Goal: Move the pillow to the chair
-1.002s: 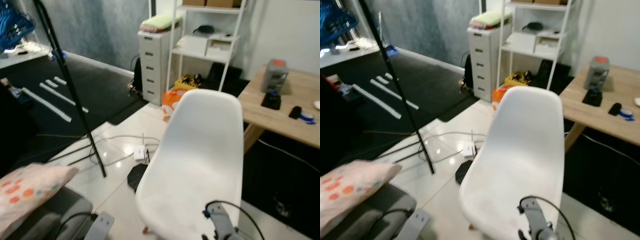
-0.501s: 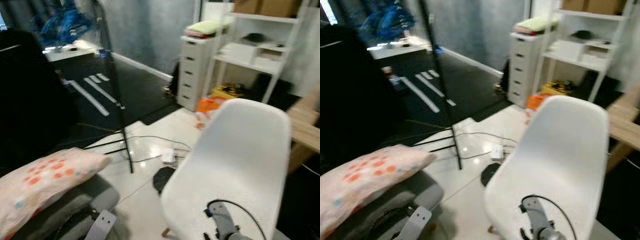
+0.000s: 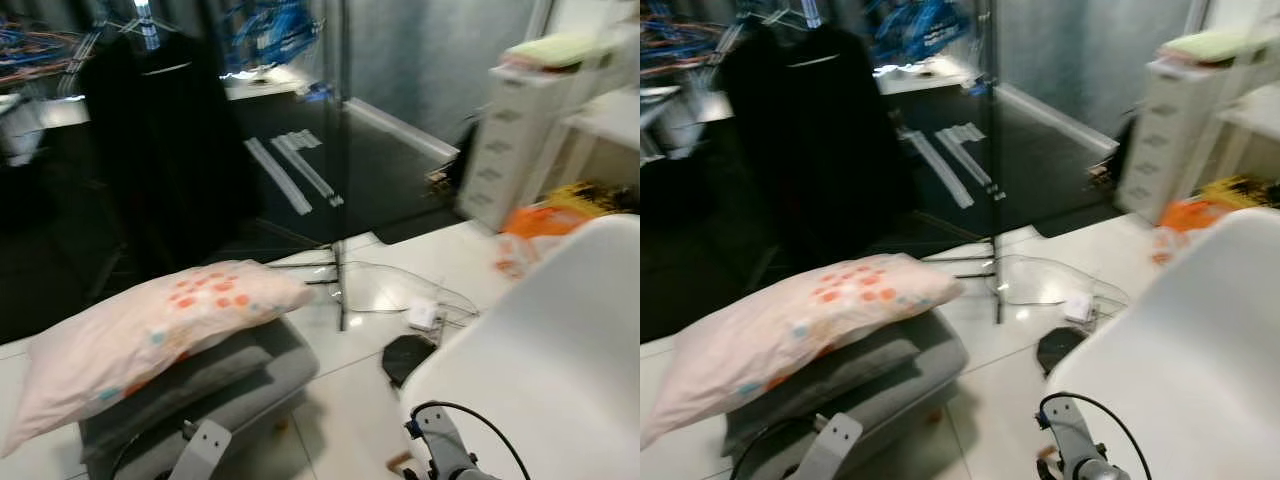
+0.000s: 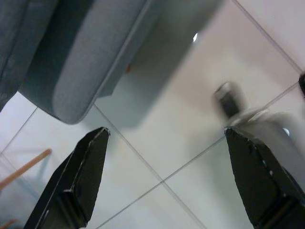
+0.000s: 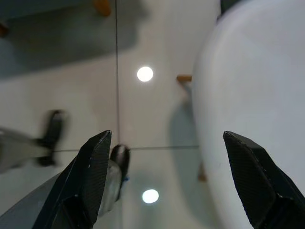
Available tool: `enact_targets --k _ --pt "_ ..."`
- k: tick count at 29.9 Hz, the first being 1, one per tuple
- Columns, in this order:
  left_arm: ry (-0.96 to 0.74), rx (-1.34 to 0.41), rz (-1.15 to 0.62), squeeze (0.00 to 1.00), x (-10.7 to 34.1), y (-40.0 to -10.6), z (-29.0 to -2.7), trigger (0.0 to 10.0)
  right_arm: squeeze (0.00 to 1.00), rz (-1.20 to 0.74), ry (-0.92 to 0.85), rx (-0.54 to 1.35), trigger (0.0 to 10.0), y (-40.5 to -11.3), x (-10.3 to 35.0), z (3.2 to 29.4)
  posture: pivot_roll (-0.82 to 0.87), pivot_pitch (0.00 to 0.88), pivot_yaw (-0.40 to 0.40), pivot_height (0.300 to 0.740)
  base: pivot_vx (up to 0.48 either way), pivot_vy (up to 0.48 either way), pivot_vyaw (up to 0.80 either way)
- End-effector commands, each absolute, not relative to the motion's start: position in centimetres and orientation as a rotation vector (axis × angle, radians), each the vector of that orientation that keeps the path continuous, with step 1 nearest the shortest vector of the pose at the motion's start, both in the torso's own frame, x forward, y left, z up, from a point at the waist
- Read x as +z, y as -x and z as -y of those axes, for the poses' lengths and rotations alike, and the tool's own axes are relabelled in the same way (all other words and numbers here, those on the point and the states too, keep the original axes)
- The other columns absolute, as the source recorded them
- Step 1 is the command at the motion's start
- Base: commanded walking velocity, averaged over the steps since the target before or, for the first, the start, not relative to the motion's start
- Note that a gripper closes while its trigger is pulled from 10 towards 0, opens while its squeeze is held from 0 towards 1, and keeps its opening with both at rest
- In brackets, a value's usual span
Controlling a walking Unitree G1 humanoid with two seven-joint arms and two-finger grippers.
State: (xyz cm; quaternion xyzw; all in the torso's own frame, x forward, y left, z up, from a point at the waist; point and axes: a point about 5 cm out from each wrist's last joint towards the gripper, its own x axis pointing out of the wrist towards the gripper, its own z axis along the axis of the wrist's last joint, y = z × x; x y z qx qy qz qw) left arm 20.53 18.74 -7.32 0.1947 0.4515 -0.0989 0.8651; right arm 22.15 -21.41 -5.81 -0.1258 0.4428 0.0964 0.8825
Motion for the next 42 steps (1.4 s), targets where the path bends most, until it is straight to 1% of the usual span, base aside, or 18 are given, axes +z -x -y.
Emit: enact_targets --k 1,22,25,31,42 --pt "-0.410 -0.201 -0.969 0.00 -7.55 -19.98 -19.30 10.0 0.00 -0.908 0.246 0.208 10.0 -22.44 -5.74 20.84 -0.18 0.026 -0.009 0.740 0.000 0.000 0.80" --pt "-0.386 -0.199 -0.973 0.00 -7.54 -20.00 -19.33 10.0 0.00 -0.883 0.245 0.194 10.0 -22.66 -5.58 20.85 -0.18 0.047 -0.008 0.740 0.000 0.000 0.79" --pt "-0.387 -0.202 -0.974 0.00 -7.53 -20.02 -19.31 10.0 0.00 -0.878 0.256 0.181 10.0 -22.72 -5.53 20.95 -0.18 0.047 -0.009 0.740 0.000 0.000 0.00" --pt "-0.385 -0.198 -0.972 0.00 -7.48 -20.11 -19.33 10.0 0.00 -0.869 0.243 0.162 10.0 -22.80 -5.47 20.98 -0.18 0.050 -0.010 0.740 0.000 -0.452 0.00" --pt "-0.399 -0.177 -0.963 0.00 -7.38 -20.28 -19.45 10.0 0.00 -0.868 0.254 0.156 10.0 -22.91 -5.41 21.03 -0.18 0.052 -0.012 0.740 0.000 0.000 0.00"
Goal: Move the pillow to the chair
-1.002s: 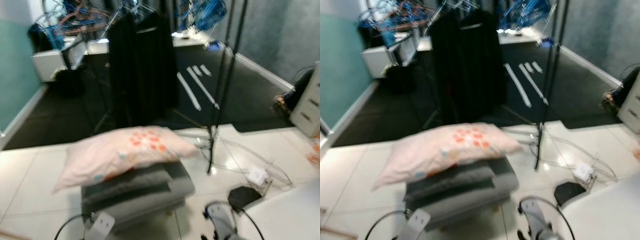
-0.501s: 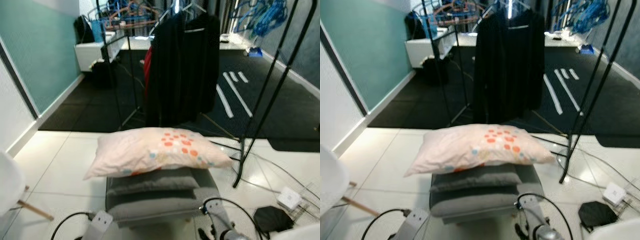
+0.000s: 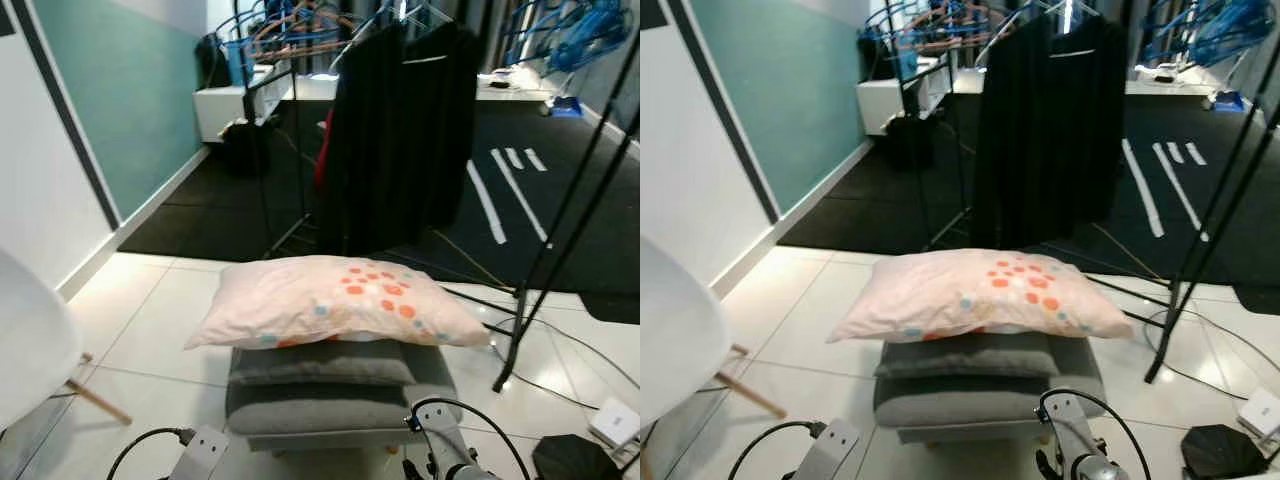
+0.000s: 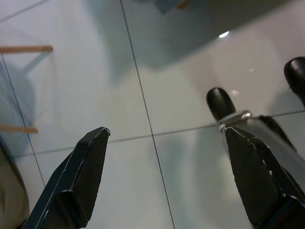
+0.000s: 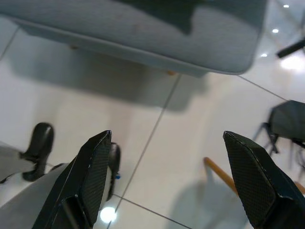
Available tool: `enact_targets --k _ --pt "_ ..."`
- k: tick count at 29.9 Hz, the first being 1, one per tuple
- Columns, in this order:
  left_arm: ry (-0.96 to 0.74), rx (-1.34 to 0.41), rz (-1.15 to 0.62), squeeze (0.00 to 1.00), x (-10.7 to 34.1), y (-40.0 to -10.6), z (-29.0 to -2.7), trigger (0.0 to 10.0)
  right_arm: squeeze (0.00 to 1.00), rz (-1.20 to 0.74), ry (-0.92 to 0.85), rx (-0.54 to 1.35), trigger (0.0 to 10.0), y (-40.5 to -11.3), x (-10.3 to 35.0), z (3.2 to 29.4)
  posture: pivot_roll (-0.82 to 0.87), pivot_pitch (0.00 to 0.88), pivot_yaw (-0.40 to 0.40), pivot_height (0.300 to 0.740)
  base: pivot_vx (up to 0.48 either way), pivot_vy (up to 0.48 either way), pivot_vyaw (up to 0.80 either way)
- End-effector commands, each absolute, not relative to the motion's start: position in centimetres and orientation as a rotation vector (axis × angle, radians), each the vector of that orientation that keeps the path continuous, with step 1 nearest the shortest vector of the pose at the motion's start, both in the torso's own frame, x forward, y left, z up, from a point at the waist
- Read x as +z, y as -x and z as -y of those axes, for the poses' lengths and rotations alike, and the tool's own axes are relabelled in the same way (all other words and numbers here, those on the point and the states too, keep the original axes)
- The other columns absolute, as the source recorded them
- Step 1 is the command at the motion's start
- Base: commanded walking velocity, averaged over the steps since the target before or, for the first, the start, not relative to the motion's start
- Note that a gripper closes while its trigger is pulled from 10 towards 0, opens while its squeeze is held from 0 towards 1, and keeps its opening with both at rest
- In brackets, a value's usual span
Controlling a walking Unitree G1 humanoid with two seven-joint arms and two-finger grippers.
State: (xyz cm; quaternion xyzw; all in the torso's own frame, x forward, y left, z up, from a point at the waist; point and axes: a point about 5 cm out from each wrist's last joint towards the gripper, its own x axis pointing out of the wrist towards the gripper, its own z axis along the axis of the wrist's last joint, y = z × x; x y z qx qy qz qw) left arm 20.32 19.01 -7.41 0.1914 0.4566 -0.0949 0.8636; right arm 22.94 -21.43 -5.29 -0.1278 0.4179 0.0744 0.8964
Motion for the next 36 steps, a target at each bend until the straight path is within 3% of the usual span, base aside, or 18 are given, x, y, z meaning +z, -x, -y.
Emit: enact_targets --k 1,7,15,36 --pt "-0.400 -0.176 -0.963 0.00 -7.38 -20.29 -19.45 10.0 0.00 -0.867 0.254 0.155 10.0 -22.93 -5.40 21.03 -0.18 0.052 -0.012 0.740 0.000 0.000 0.00" --pt "-0.401 -0.174 -0.964 0.00 -7.37 -20.31 -19.46 10.0 0.00 -0.856 0.246 0.172 10.0 -23.02 -5.33 20.88 -0.18 0.052 -0.013 0.740 0.000 0.000 0.00" --pt "-0.406 -0.178 -0.964 0.00 -7.34 -20.35 -19.49 10.0 0.00 -0.856 0.260 0.178 10.0 -23.08 -5.30 20.86 -0.18 0.053 -0.012 0.740 0.000 0.000 0.77" --pt "-0.422 -0.205 -0.976 0.00 -7.43 -20.16 -19.61 10.0 0.00 -0.865 0.300 0.152 10.0 -22.91 -5.44 20.97 -0.16 0.036 -0.004 0.740 0.000 0.000 0.00"
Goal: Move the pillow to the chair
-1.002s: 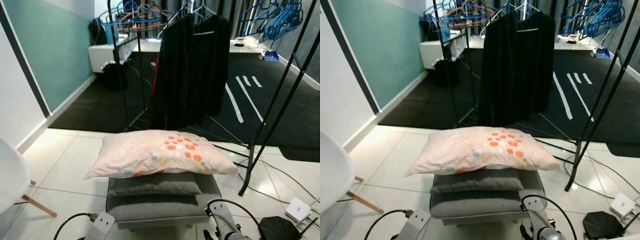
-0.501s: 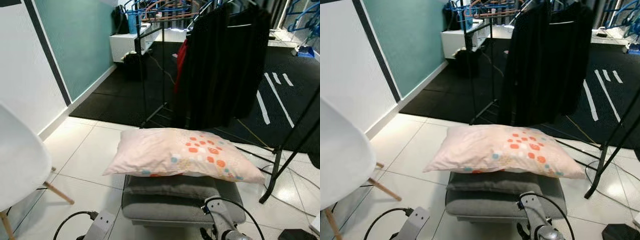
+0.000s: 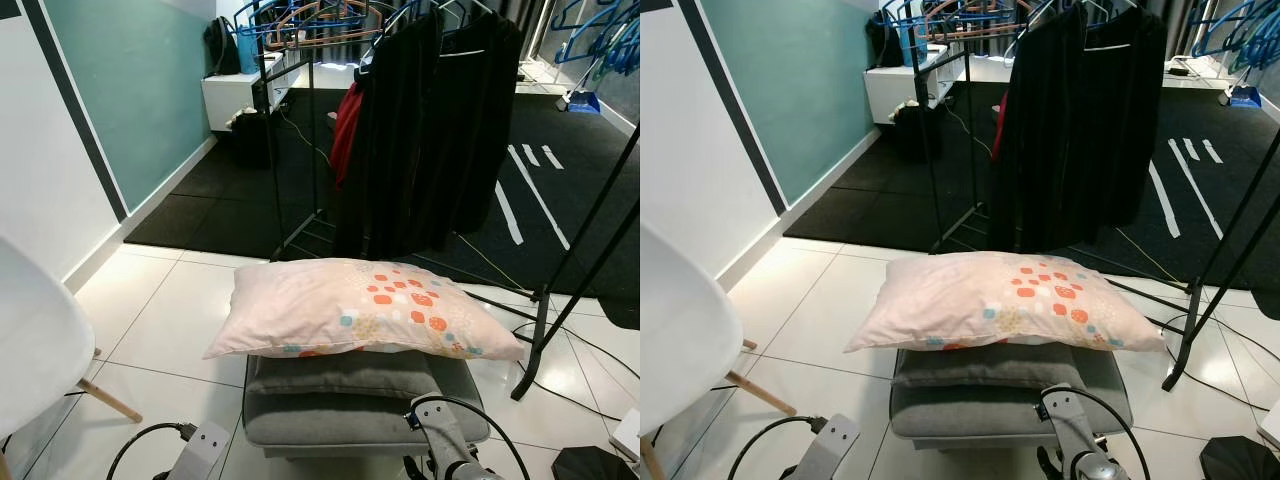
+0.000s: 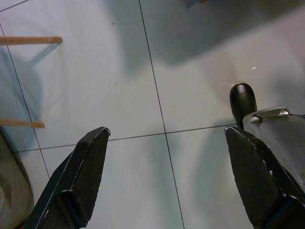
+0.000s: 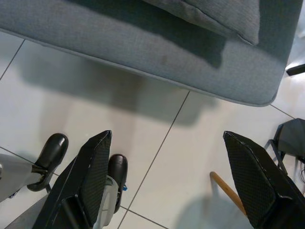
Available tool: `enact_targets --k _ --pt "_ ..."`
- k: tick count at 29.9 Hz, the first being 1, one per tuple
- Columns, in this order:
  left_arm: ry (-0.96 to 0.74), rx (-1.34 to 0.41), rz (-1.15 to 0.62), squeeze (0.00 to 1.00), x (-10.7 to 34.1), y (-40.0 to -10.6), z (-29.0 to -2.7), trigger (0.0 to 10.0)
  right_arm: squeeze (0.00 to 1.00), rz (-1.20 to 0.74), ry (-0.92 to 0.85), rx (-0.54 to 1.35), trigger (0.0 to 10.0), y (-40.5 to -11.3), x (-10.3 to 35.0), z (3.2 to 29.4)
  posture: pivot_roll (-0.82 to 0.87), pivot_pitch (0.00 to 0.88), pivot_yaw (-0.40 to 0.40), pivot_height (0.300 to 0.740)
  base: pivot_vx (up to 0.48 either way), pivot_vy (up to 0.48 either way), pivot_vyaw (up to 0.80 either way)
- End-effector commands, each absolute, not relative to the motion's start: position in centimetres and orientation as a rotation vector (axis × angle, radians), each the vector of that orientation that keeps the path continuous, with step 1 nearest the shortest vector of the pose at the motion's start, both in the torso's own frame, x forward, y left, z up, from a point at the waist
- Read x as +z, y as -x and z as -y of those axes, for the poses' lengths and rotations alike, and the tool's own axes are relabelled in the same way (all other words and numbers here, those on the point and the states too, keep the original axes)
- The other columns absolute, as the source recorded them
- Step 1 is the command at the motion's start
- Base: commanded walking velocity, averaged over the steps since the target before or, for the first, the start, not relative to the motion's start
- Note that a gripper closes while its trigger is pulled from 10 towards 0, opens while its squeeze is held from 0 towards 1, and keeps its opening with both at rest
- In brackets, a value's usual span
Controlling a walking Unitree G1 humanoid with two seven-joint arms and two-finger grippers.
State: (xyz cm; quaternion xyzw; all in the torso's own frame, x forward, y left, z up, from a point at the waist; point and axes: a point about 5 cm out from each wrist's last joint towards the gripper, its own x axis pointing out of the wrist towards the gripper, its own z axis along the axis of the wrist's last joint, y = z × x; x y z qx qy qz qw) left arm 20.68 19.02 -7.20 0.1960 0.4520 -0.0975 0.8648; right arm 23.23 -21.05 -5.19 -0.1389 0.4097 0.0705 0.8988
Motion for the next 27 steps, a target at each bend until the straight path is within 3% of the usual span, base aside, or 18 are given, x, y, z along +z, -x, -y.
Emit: enact_targets --k 1,27 --pt "-0.422 -0.205 -0.976 0.00 -7.43 -20.16 -19.61 10.0 0.00 -0.865 0.300 0.152 10.0 -22.91 -5.44 20.97 -0.16 0.036 -0.004 0.740 0.000 0.000 0.00" --pt "-0.439 -0.227 -0.988 0.00 -7.56 -20.00 -19.39 10.0 0.00 -0.885 0.341 0.147 10.0 -22.69 -5.59 21.18 -0.14 0.000 0.007 0.740 0.000 0.000 0.00"
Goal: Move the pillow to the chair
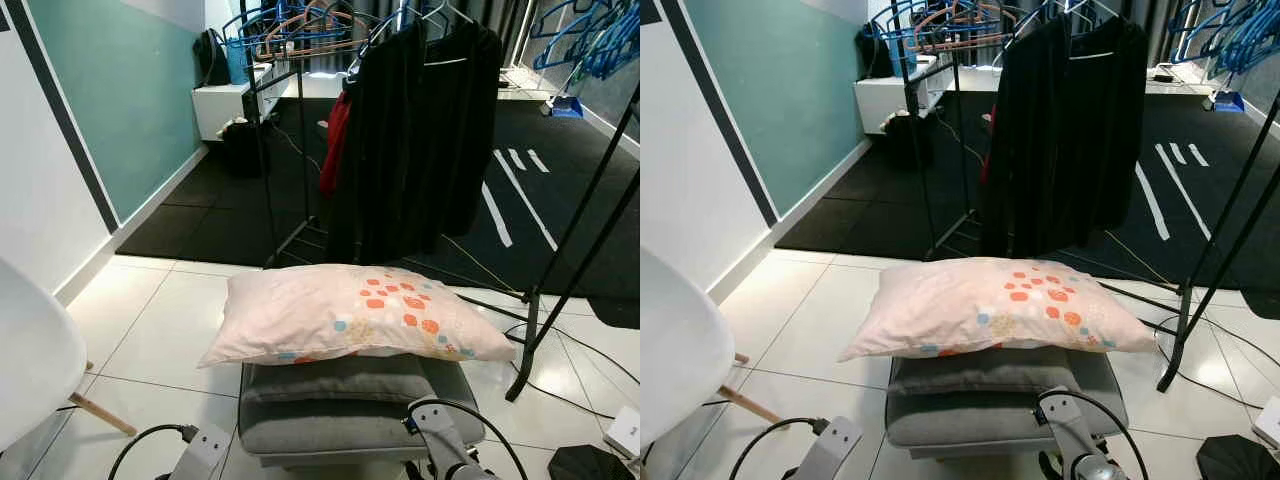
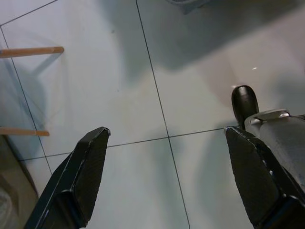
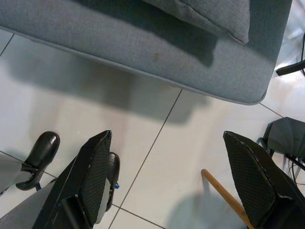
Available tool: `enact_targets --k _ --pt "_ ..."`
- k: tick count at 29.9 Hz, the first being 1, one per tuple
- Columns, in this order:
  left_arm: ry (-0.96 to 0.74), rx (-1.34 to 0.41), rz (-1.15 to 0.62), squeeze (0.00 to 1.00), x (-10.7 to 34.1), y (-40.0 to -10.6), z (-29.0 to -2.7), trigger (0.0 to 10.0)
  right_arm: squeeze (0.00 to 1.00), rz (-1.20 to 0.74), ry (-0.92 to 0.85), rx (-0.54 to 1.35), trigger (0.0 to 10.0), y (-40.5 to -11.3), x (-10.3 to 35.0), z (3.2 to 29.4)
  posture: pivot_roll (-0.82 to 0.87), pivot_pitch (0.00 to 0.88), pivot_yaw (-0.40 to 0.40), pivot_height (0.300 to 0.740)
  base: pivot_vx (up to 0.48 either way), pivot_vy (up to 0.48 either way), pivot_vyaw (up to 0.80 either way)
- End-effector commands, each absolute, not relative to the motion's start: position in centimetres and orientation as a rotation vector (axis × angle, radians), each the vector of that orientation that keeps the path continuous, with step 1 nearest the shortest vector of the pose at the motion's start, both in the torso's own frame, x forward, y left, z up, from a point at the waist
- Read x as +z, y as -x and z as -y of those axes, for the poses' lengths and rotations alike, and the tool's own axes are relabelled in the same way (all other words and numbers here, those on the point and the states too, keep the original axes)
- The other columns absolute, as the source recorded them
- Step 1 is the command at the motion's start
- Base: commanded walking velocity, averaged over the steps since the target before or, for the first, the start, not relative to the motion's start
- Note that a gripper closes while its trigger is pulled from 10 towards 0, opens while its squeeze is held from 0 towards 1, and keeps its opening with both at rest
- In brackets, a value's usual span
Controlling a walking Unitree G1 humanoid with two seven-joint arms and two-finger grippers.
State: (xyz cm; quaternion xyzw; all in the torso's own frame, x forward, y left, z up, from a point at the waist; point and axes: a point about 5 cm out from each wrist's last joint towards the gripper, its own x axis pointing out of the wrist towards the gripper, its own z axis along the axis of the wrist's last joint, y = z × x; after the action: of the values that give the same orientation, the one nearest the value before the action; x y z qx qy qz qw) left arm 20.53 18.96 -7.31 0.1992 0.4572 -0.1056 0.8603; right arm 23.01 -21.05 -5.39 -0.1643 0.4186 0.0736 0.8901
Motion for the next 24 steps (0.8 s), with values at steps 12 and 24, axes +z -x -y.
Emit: enact_targets --k 12,24 --pt "-0.443 -0.221 -0.990 0.00 -7.59 -19.94 -19.40 10.0 0.00 -0.883 0.342 0.151 10.0 -22.65 -5.65 20.98 -0.16 0.000 -0.018 0.740 0.000 0.000 0.00" --pt "-0.453 -0.229 -0.987 0.00 -7.63 -19.92 -19.18 10.0 0.00 -0.887 0.343 0.152 10.0 -22.55 -5.70 21.06 -0.14 0.000 -0.013 0.740 0.000 0.000 0.00"
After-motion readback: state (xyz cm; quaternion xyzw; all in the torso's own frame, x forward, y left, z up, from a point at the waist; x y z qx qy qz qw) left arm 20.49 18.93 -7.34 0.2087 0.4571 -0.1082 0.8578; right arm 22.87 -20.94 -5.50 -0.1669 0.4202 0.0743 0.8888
